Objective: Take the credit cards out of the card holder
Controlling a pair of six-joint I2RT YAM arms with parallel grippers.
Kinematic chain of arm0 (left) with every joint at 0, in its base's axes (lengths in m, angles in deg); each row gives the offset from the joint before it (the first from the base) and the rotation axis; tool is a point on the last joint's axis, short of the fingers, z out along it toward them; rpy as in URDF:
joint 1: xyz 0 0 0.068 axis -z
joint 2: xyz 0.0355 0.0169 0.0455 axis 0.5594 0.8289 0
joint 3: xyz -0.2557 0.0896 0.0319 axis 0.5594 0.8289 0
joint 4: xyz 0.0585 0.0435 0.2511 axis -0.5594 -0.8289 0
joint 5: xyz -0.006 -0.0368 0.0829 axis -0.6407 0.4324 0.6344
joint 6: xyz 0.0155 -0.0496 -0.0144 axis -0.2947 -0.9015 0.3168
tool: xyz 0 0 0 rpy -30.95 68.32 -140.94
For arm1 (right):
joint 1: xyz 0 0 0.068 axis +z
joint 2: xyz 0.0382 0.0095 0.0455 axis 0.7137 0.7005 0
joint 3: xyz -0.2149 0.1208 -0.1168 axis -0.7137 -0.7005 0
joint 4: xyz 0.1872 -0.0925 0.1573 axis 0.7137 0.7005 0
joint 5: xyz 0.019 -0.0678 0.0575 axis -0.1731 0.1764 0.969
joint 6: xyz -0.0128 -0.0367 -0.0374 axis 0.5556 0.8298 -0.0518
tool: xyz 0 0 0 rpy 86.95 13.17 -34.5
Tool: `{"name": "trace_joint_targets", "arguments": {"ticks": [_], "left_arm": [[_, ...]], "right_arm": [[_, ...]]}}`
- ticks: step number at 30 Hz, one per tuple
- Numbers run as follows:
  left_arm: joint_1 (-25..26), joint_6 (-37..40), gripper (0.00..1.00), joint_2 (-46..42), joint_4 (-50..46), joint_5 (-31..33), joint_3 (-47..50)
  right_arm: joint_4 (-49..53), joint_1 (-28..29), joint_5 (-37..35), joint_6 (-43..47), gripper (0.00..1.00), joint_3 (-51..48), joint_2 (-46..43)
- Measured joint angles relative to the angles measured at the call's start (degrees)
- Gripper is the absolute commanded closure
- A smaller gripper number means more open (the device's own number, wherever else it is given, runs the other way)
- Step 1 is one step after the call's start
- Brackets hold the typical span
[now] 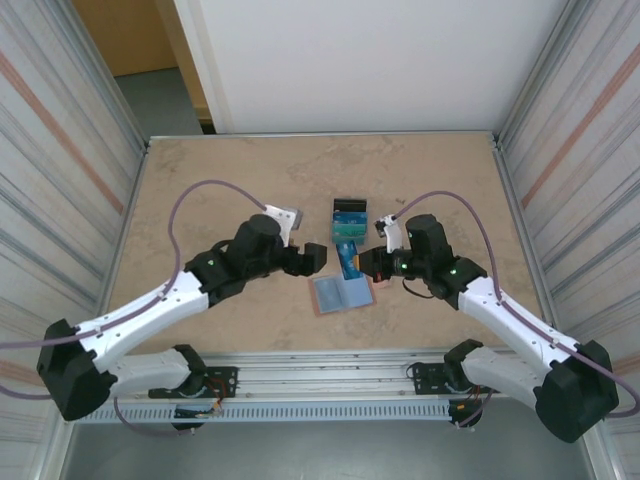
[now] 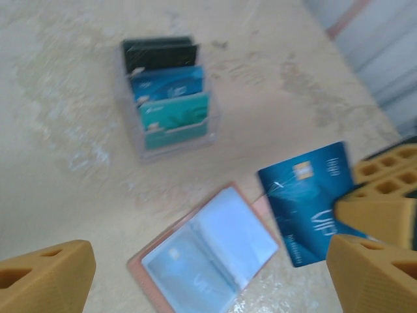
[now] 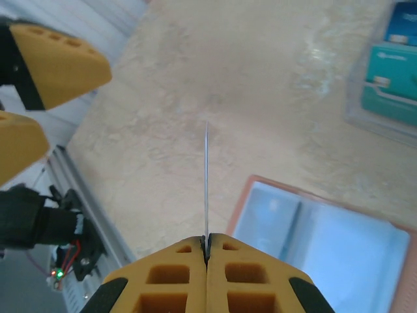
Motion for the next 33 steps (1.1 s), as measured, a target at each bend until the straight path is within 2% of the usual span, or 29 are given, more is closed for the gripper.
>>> {"name": "trace_joint_targets", "arguments": {"ticks": [5, 11, 13, 17, 22, 24, 26, 29, 30, 33], "left_arm": [[-0.1, 15.3, 0.15, -2.6, -3.2, -8.4, -3.3], [-0.1, 31.8, 0.25, -2.1, -7.9, -15.2, -7.5], [-0.1, 35.2, 0.33, -0.5, -9.3, -16.9, -8.8], [-1.1, 40.3, 0.4, 4.8, -12.5, -20.3, -11.8], [-1.6, 44.3, 0.64, 9.7, -16.0, -23.8, -14.0], [-1.6, 45.4, 0.78, 10.3, -17.1, -25.2, -14.2], [-1.6, 46.3, 0.97, 10.4, -18.2, -26.6, -14.2], [-1.6, 47.2, 1.0, 10.4, -18.9, -28.2, -14.3], [-1.6, 47.2, 1.0, 10.4, -19.0, -28.4, -14.3], [-1.6, 46.7, 1.0, 10.1, -18.8, -28.7, -14.2]], "right_arm": [[4.5, 0.0, 4.9, 7.4, 1.0, 3.9, 0.0], [11.0, 0.5, 9.1, 15.8, 1.0, 10.7, 1.3], [12.4, 1.0, 9.7, 17.7, 1.0, 12.0, 2.4], [15.9, 4.1, 9.5, 20.9, 1.0, 14.1, 5.2], [18.9, 6.9, 9.0, 23.8, 1.0, 16.4, 7.3], [19.6, 6.9, 9.0, 24.3, 1.0, 16.9, 7.8], [20.6, 6.9, 8.4, 25.2, 1.0, 17.4, 8.3], [21.2, 6.9, 7.6, 26.2, 1.0, 17.5, 8.3], [21.2, 6.9, 7.5, 26.4, 0.95, 17.5, 8.3], [20.9, 6.9, 6.3, 26.2, 0.68, 17.4, 7.8]]}}
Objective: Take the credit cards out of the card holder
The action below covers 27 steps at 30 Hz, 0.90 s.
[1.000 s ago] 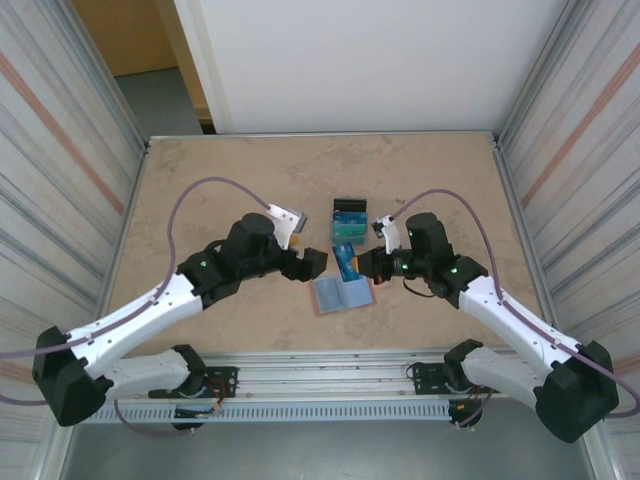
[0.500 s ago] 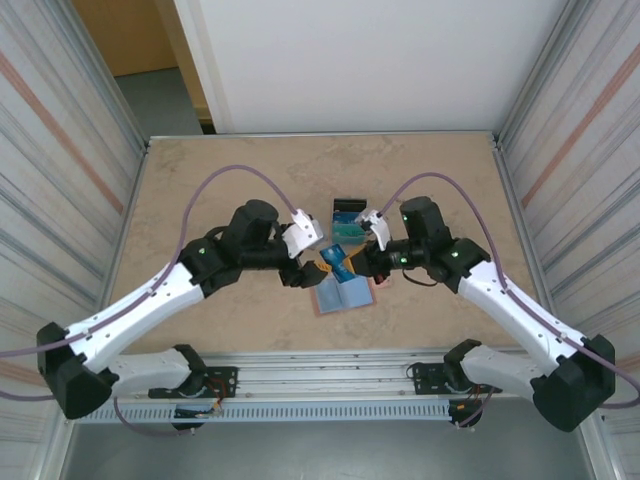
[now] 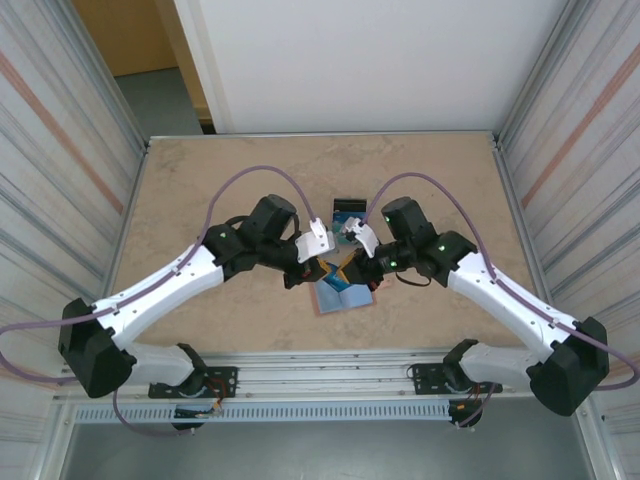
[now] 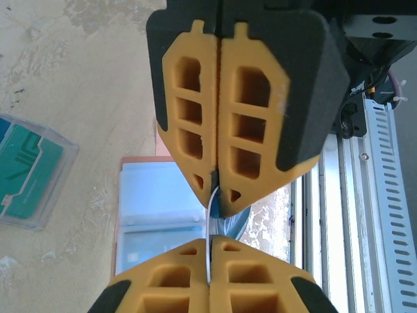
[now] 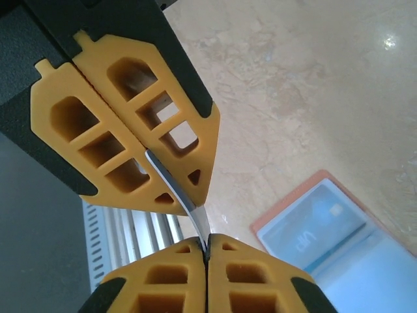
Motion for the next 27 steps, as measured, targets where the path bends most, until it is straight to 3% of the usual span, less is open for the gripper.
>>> {"name": "trace_joint_targets", "arguments": {"ticks": [1, 2, 5, 13, 19, 27], "left_arm": [[0.0, -0.6, 1.0, -0.6, 0.7, 0.0, 0.4], [0.1, -1.5, 1.0, -1.6, 1.6, 0.2, 1.1], [0.0, -5.7, 1.0, -6.0, 5.9, 2.6, 5.0], [0.0, -26.0, 1.0, -21.7, 26.0, 10.1, 21.2], [0.0, -40.0, 1.0, -24.1, 37.6, 11.5, 27.9], [0.0, -47.9, 1.0, -24.1, 45.4, 9.1, 29.0]], "right_arm": [[-1.2, -0.2, -0.6, -0.6, 0.54, -0.4, -0.7], [-2.7, -0.5, -1.6, -1.3, 0.47, -1.2, -1.8], [-7.3, -2.0, -3.8, -4.0, 0.35, -5.4, -7.0], [-26.0, -4.7, -6.1, -16.9, 0.31, -19.8, -20.4], [-40.1, -4.8, -1.5, -25.9, 0.33, -24.0, -16.9], [-50.1, -3.4, 4.4, -30.2, 0.42, -22.8, -9.8]]}}
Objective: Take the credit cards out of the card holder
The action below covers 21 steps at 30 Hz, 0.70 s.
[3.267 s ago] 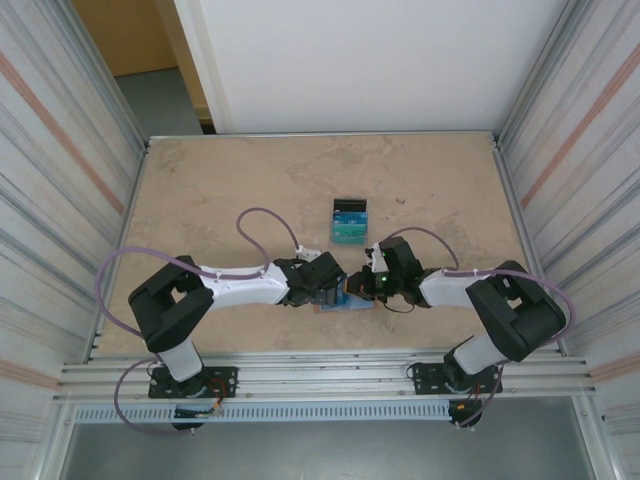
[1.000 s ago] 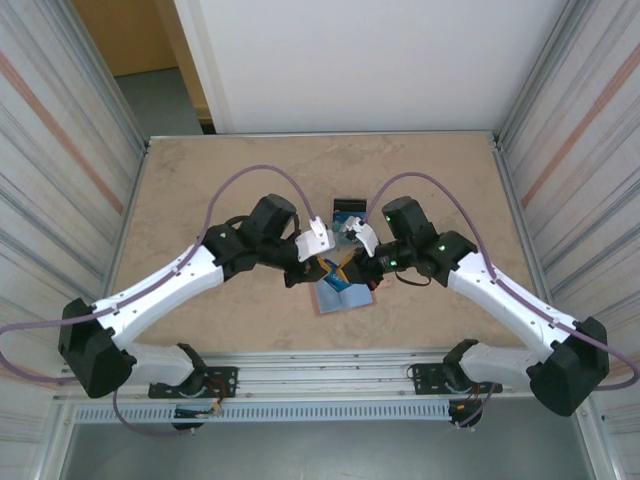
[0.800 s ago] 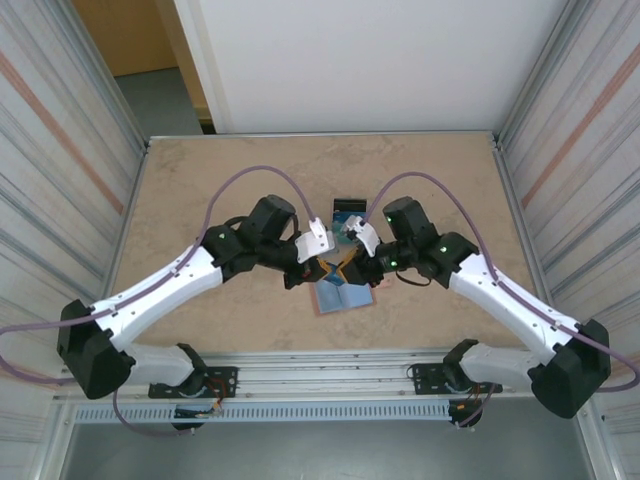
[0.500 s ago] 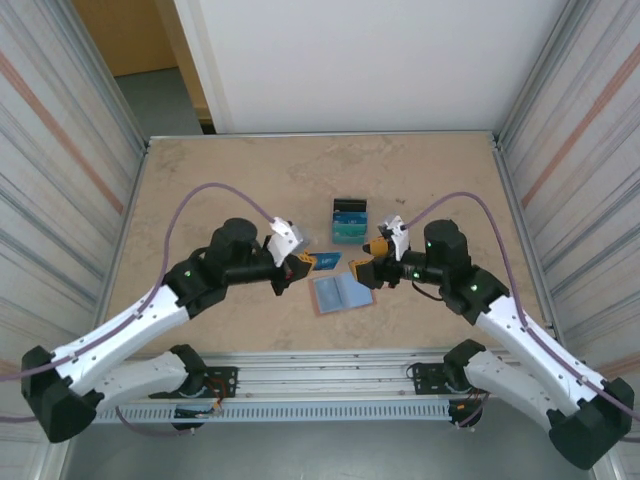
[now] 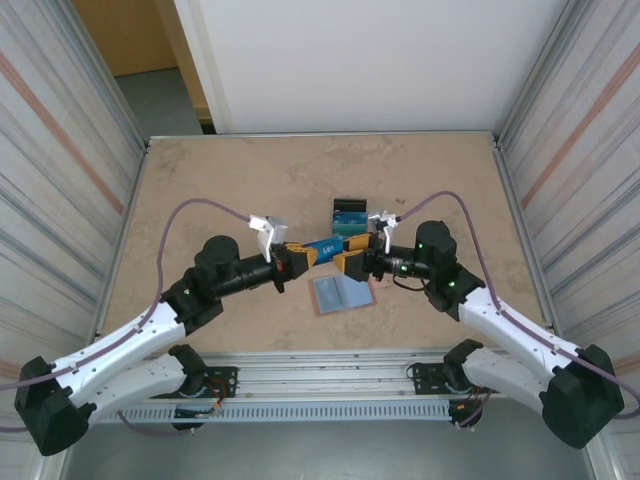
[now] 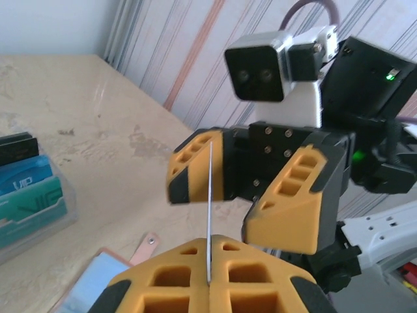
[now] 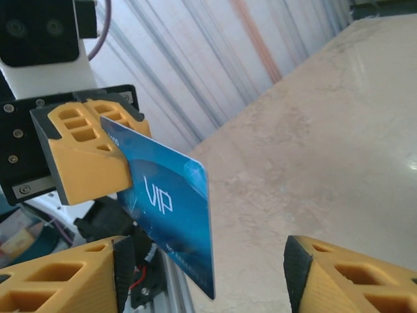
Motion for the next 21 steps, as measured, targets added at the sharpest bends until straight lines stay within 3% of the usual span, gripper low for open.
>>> {"name": "trace_joint_targets", "arguments": {"ticks": [6, 9, 10, 11, 14, 15, 17, 21], "left_arm": [[0.0, -1.4, 1.0, 0.4, 1.7, -1.5, 0.0], [-0.5, -1.4, 1.0, 0.5, 1.6, -1.5, 0.1], [-0.7, -1.4, 0.98, 0.5, 1.5, -1.5, 0.1], [-0.9, -1.3, 0.89, 0.5, 1.4, -1.7, 0.1], [-1.5, -0.3, 0.54, 0.4, -1.4, -2.3, -0.7], [-2.0, 0.6, 0.46, 0.4, -3.6, -2.7, -1.5], [-2.8, 2.9, 0.37, 0.4, -8.6, -3.5, -4.2], [-3.5, 11.3, 0.35, 0.4, -20.2, -4.6, -13.8]], "right_arm": [[-2.2, 1.1, 2.9, -0.9, 0.76, 2.1, 3.0], [-2.8, 1.4, 4.4, -0.9, 0.99, 2.5, 3.1], [-2.7, 1.6, 4.7, -0.9, 1.0, 2.6, 3.0], [-2.6, 1.7, 4.8, -0.5, 1.0, 2.7, 3.0], [-0.7, 1.9, 5.0, 0.5, 1.0, 3.4, 2.8], [0.8, 2.2, 4.8, 1.4, 1.0, 3.9, 2.6], [3.8, 2.2, 4.3, 3.1, 1.0, 4.9, 2.2], [11.6, 2.2, 4.2, 7.5, 1.0, 7.2, 2.0]]}}
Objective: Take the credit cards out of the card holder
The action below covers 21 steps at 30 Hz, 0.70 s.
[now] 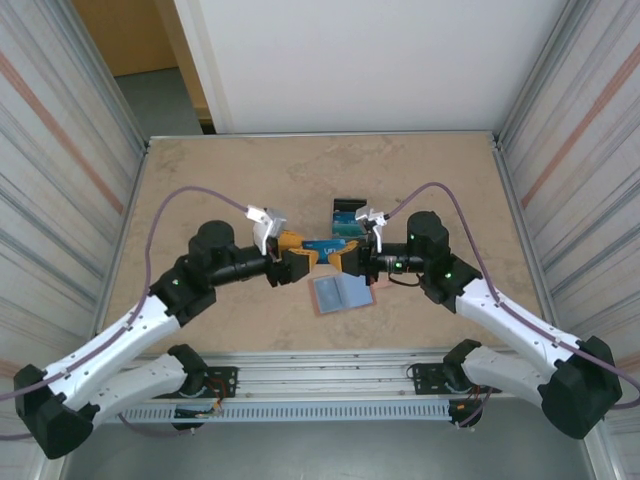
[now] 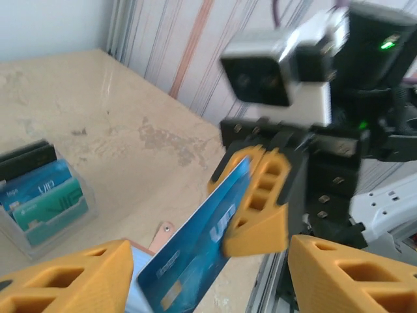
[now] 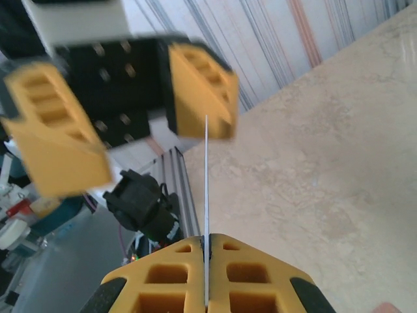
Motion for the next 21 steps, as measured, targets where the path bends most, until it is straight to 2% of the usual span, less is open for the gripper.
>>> {"name": "trace_joint_targets", "arguments": {"ticks": [5, 9, 18, 21], "left_arm": [[0.0, 10.3, 0.38, 2.5, -10.4, -3.2, -10.3], [0.0, 16.6, 0.45, 7.8, -17.0, -5.1, -14.1], [0.0, 24.0, 0.51, 18.1, -25.2, -7.6, -18.2], [0.0, 25.5, 0.6, 19.6, -26.1, -9.0, -19.2]], "right_arm": [[7.9, 0.0, 0.1, 4.4, 1.0, 2.4, 0.0], [11.3, 0.0, 0.3, 6.5, 1.0, 3.4, 0.0], [14.6, 0.0, 0.5, 8.4, 1.0, 4.3, 0.0], [15.1, 0.0, 0.7, 8.5, 1.0, 4.3, -0.9]]}}
